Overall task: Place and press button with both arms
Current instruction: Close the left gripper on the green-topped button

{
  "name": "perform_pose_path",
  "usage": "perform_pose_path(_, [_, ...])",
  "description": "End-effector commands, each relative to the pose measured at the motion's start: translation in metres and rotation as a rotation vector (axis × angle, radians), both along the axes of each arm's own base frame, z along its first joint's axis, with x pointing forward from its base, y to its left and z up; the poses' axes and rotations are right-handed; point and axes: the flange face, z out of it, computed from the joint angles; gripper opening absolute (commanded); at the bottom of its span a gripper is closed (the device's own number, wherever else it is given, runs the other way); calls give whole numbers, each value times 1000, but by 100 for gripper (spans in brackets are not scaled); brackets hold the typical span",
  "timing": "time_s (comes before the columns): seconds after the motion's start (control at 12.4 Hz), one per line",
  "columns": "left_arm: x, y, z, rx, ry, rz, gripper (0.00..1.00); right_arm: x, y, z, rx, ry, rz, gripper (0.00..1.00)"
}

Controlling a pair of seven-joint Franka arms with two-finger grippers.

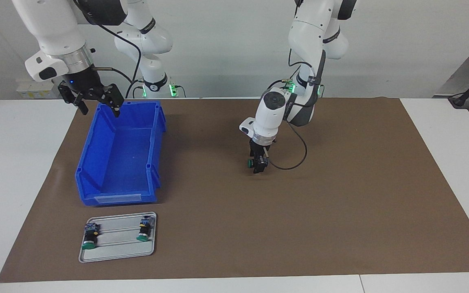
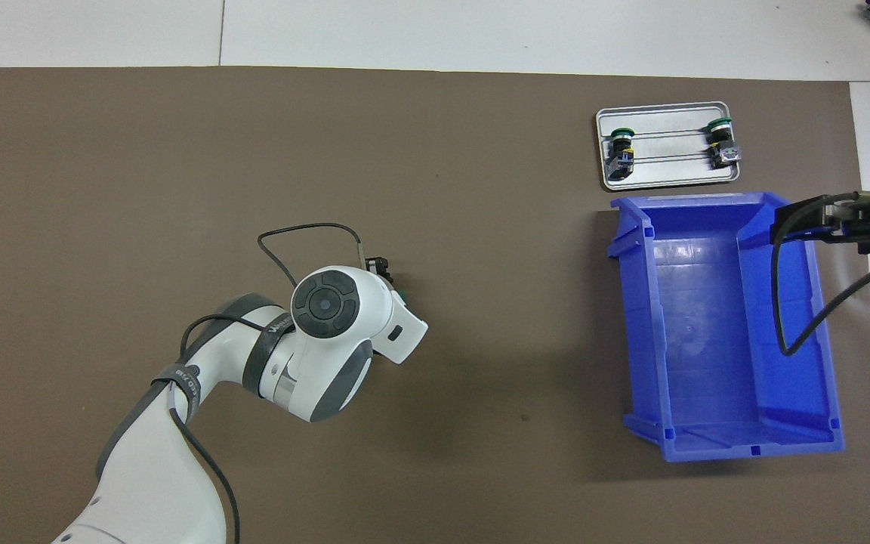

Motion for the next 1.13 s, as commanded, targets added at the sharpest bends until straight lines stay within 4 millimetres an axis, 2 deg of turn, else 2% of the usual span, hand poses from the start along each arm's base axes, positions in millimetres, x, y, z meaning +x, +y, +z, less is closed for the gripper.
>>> perform_pose_path(0.0, [-5,-3,-1,-17,-41,2,79,-11,-2,1,16,6,22,100])
perform_pose_path(0.08, [-3,-4,0,-24,-52,2,78,-11,-3,2,16,6,24,100])
perform_pose_path(0.4, [-2,-4,-1,-27,-58,2,61,-15,-4,5,18,20,31,100])
perform_pose_path(0.65, [1,-5,1,-37,-74,5,36,-15,-4,5,18,25,79,100])
perform_pose_path(1.05, [5,-4,5,-43,-83,10,21,-16,-3,3,19,28,59,100])
